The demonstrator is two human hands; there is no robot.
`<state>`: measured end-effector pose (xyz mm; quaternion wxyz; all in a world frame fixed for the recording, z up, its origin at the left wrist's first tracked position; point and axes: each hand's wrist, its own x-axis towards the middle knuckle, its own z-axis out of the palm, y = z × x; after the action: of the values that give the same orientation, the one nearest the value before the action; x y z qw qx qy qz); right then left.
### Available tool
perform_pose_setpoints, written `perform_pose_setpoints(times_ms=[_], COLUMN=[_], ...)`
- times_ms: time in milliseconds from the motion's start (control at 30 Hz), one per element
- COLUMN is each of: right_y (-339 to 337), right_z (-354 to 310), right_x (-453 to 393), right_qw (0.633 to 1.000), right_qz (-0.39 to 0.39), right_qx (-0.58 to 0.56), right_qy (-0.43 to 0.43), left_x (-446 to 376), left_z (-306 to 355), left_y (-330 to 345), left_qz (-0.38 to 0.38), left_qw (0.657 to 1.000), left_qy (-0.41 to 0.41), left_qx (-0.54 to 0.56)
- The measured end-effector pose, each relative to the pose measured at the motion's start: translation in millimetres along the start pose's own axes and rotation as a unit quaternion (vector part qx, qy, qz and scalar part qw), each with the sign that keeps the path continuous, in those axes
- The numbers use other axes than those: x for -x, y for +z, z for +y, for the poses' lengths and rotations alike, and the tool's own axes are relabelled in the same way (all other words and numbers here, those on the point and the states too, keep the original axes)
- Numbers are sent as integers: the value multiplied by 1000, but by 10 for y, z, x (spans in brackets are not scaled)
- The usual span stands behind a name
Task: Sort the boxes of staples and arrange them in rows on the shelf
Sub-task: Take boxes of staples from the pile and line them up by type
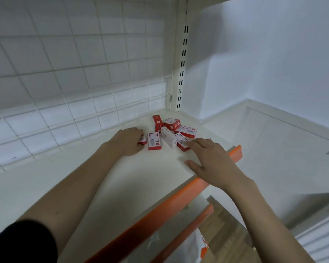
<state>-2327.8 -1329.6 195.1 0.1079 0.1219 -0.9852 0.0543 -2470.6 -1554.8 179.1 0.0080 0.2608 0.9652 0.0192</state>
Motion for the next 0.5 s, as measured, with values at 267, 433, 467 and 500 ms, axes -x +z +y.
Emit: perform_pose_setpoints(times_ms=[267,433,467,500], right_y=[51,25,19,22], right_z=[-132,-269,-285,-300], right_x=[-746,-1222,-1298,-1372], right_qw=[994,981,977,972], right_qz=[-31,-148,-175,-198], right_qx=[-9,13,20,30], right_qy=[-105,-126,-124,-123], left_x=[537,1094,1196,1291], left_z=[73,176,195,208], left_y=[-217,-268,-267,-264], left_qz=[83,141,149,157], left_qw=[996,988,986,984], left_qy=[-17,-66,-73,-80], left_qx=[-12,-7,-1,2])
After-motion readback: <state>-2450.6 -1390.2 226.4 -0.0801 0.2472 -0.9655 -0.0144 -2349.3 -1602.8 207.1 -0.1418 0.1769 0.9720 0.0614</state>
